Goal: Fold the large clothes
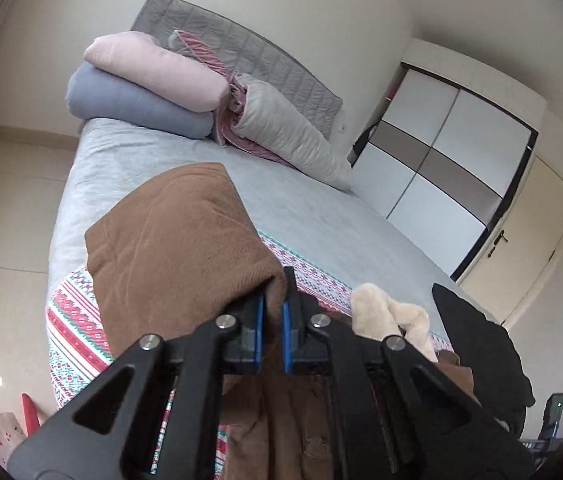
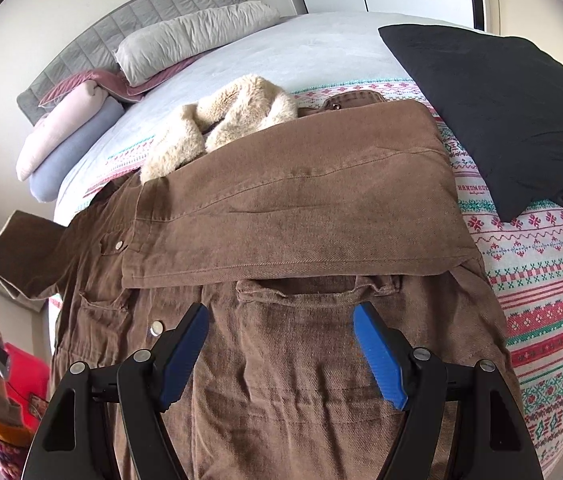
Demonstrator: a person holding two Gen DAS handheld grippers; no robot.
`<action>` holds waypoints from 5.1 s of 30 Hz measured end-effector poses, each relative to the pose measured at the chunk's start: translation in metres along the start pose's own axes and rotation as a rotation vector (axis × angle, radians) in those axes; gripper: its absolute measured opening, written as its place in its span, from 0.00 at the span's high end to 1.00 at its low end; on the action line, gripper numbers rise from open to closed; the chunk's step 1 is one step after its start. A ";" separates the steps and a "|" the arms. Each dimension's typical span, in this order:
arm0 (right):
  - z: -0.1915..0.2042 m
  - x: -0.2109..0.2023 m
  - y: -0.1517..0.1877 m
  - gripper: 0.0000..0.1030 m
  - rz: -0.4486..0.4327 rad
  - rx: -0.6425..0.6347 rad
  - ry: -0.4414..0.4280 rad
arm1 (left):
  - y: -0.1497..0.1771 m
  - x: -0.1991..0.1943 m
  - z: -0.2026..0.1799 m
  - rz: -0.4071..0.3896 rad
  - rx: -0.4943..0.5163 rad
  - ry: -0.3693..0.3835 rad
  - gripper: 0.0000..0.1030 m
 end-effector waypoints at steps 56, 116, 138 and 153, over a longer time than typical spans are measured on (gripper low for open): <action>0.330 0.073 -0.071 0.93 -0.183 -0.606 -0.010 | 0.126 0.008 0.055 0.650 0.007 -0.160 0.22; 0.036 0.111 -0.083 0.74 -0.085 -0.026 -0.009 | 0.134 0.072 0.028 0.548 -0.049 -0.175 0.66; 0.073 0.152 -0.082 0.66 -0.062 -0.210 -0.118 | 0.136 0.192 -0.024 0.528 0.277 -0.115 0.97; 0.031 0.045 -0.039 0.42 -0.040 -0.165 -0.072 | 0.174 0.083 -0.087 0.626 0.374 -0.042 0.28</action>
Point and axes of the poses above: each gripper's, at about its wrist camera, not at the fingertips, and x roughly the way its jaws point, z to its left, y to its underside, the point moved 9 cm from there along x, roughly the way its jaws point, and after that the axes turned 1 degree about -y, right-handed, at the moved point
